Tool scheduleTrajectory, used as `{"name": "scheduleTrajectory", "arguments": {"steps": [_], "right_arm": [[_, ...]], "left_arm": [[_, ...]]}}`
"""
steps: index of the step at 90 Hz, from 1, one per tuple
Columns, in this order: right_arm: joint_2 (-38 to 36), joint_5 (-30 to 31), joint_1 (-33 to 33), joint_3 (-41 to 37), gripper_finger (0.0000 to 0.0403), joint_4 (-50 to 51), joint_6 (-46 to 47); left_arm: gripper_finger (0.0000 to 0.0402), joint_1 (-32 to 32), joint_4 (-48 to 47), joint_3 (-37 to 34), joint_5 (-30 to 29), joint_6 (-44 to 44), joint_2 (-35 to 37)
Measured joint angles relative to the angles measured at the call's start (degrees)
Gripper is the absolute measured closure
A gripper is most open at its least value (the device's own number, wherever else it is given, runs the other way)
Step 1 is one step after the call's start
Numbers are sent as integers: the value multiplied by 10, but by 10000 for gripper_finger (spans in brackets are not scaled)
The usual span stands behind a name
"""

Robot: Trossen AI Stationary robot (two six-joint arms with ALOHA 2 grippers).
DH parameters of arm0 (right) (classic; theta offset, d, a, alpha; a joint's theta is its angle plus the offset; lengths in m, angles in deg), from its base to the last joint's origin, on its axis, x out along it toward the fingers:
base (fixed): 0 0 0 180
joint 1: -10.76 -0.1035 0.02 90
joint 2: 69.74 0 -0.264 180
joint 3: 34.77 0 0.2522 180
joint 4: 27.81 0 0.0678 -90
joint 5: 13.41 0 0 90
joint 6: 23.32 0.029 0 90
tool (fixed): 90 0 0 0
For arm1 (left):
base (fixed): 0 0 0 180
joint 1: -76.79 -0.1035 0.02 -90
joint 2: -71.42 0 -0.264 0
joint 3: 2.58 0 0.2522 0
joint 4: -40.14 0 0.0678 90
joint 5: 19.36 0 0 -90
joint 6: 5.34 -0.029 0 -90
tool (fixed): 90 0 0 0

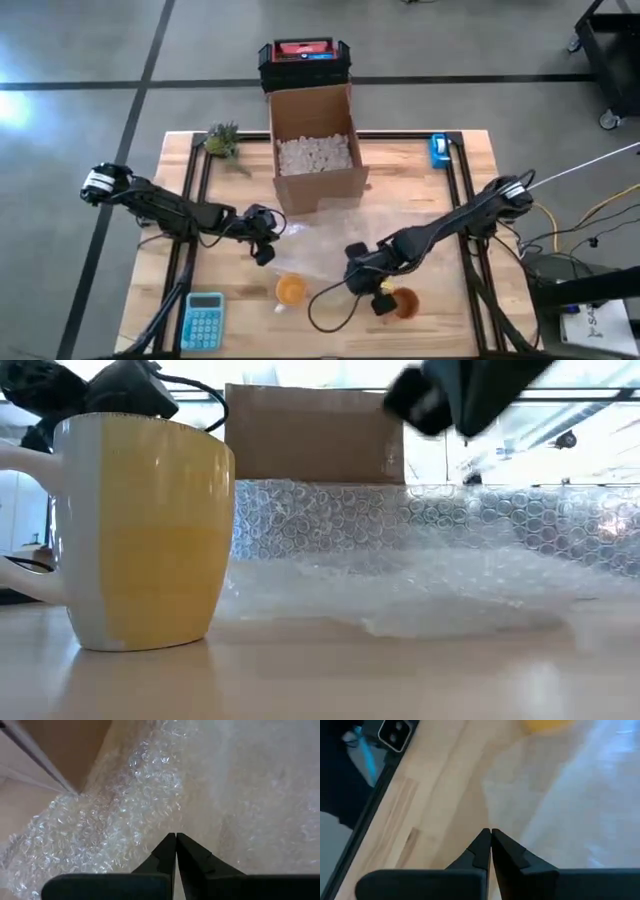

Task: Wrap mug
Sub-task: Wrap the orange mug with bubble wrap

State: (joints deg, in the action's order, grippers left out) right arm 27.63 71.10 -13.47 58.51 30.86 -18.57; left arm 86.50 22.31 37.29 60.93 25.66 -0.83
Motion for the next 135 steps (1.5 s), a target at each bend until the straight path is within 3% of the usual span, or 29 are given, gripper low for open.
{"name": "scheduleTrajectory", "arguments": {"steps": [7, 18, 37, 66, 75, 85, 100, 119, 135], "right_arm": [[-19, 13, -9, 17, 403, 58, 65], [-42, 9, -33, 11, 403, 143, 242], [-47, 8, -90, -22, 384, 229, 398], [-41, 32, -130, -60, 263, 194, 434], [-36, 69, -130, -74, 241, 190, 453], [-34, 61, -130, -91, 228, 185, 446], [-34, 48, -129, -110, 257, 187, 465], [-36, -14, -128, -99, 386, 177, 411], [-62, -23, -122, -25, 394, 194, 378]], "left_arm": [[402, 1, -1, 0, 3, 0, 0], [402, 1, -2, 0, 13, 0, 0], [402, 1, -2, 0, 17, 0, 0], [402, 1, 4, 0, 17, 0, 0], [402, 1, 9, 0, 17, 0, 0], [402, 2, 16, 0, 17, 0, 0], [402, 2, 20, 0, 17, 0, 0], [402, 2, 21, 0, 17, -3, 0], [402, 2, 20, 0, 17, -3, 0]]}}
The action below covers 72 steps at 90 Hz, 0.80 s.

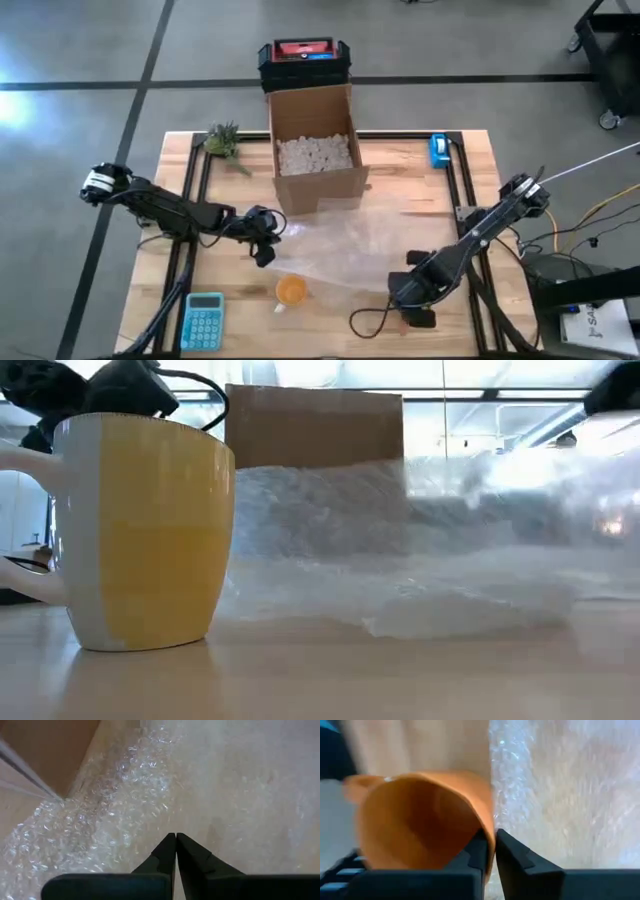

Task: Wrap mug
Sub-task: Wrap the orange mug with bubble wrap

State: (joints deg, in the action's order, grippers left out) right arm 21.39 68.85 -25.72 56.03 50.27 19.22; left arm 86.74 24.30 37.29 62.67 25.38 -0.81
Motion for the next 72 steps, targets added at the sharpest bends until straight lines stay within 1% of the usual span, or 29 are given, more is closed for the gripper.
{"name": "scheduleTrajectory", "arguments": {"steps": [4, 14, 23, 28, 34, 43, 55, 72], "right_arm": [[-8, 13, 7, 24, 397, 4, -10], [-15, 104, 31, 58, 398, 18, -56], [-13, 122, 64, 68, 400, 5, -92], [-10, 117, 74, 67, 400, 1, -97], [-8, 90, 75, 60, 401, 3, -102], [0, 44, 65, 56, 402, 1, -95], [-1, 11, 47, 53, 402, -20, -87], [-2, 15, 34, 52, 402, -37, -102]], "left_arm": [[402, 0, 0, 0, 0, 0, 0], [402, 0, 3, 0, 0, -2, 0], [402, 0, 2, 0, 0, -2, 0], [402, 0, 2, 0, 0, -5, 0], [402, 0, 2, 0, 0, -5, 0], [402, 0, 3, 0, 0, -8, 0], [402, 0, 4, 0, -2, -21, -1], [402, 0, 5, 0, -3, -21, -1]]}}
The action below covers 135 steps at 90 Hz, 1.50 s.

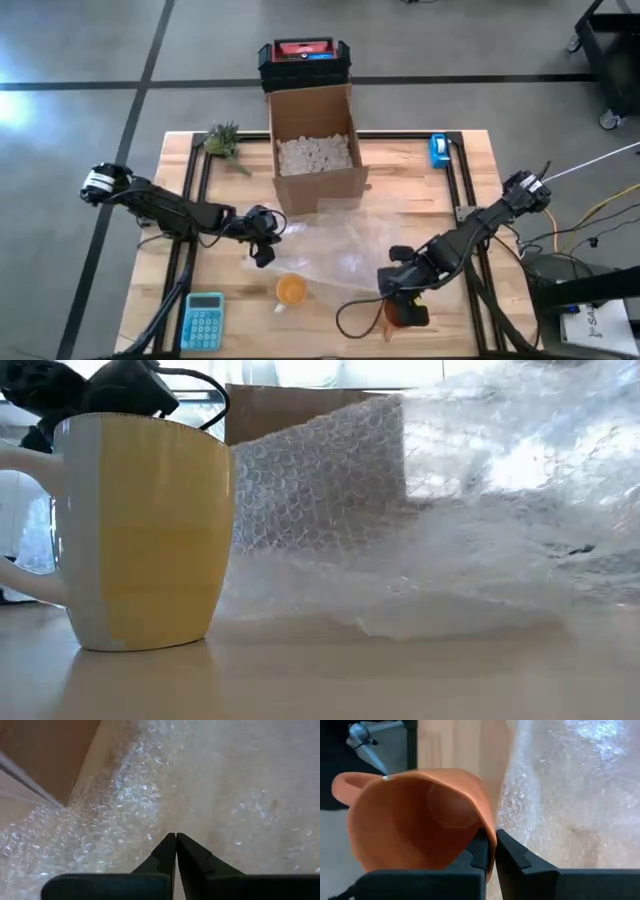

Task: Wrap mug
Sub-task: Wrap the orange mug with bubble wrap

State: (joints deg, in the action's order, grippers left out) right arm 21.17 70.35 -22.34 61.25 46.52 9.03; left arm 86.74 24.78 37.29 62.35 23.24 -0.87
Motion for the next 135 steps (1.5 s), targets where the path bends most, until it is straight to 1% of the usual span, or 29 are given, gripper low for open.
{"name": "scheduleTrajectory", "arguments": {"steps": [10, 24, 34, 39, 49, 59, 66, 72, 79, 90, 104, 135], "right_arm": [[0, 9, 4, -1, 402, -17, -24], [0, 23, 5, -1, 403, -122, -109], [0, 63, 16, -1, 403, -185, -160], [0, 100, 24, -1, 403, -210, -180], [0, 142, 42, -1, 403, -213, -196], [0, 156, 62, -1, 403, -213, -200], [0, 158, 75, -1, 403, -215, -196], [0, 148, 80, -1, 403, -214, -192], [1, 138, 78, -10, 403, -215, -168], [4, 98, 67, -48, 403, -200, -121], [4, 103, 59, -91, 403, -200, -74], [4, 103, 57, -85, 403, -184, -88]], "left_arm": [[402, 0, 0, 0, -1, 0, 0], [402, 0, -1, -5, -3, -3, -2], [402, 0, -1, -14, -6, 0, -2], [402, 0, -1, -18, -13, 6, -2], [402, 0, -2, -25, -13, 17, -2], [402, 0, -1, -28, -13, 19, -2], [402, 1, -1, -28, -13, 23, -2], [402, 2, 0, -29, -11, 28, -2], [402, 2, -1, -30, -2, 32, -2], [402, 2, -1, -30, 2, 32, -2], [402, 2, 0, -30, 3, 30, -2], [402, 2, 4, -30, 3, 29, -2]]}}
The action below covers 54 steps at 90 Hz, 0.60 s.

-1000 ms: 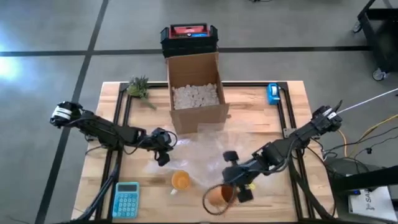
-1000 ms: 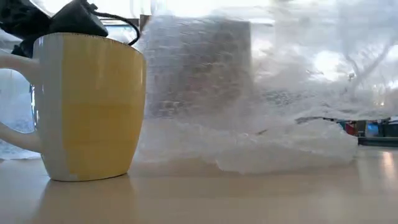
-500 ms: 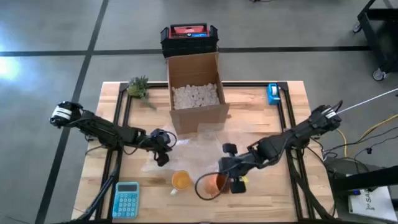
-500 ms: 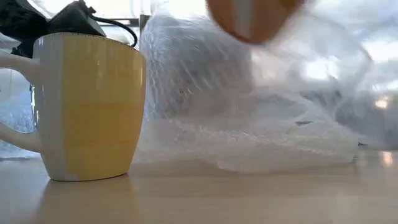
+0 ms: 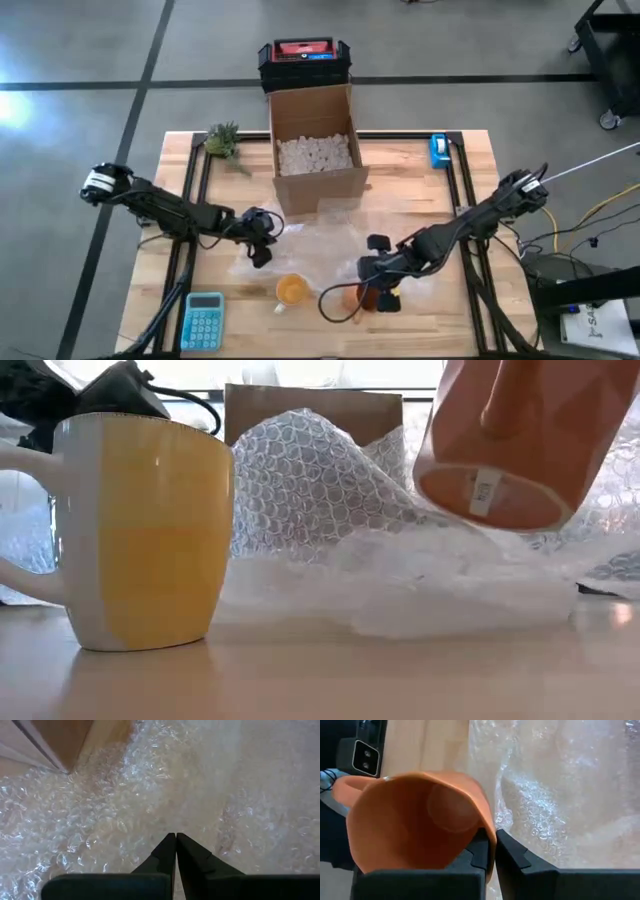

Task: Wrap mug
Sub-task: Wrap the orange mug with bubble wrap

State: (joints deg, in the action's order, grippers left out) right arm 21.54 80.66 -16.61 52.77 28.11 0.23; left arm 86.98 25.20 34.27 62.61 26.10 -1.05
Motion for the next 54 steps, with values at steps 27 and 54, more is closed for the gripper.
{"name": "scheduleTrajectory", "arguments": {"steps": [27, 54], "right_arm": [[-1, -17, 9, 0, 403, 0, -4], [-1, -18, 9, 2, 403, 0, -2]], "left_arm": [[402, 0, 3, 0, 0, 0, 0], [402, 0, 4, 0, 0, 0, 0]]}}
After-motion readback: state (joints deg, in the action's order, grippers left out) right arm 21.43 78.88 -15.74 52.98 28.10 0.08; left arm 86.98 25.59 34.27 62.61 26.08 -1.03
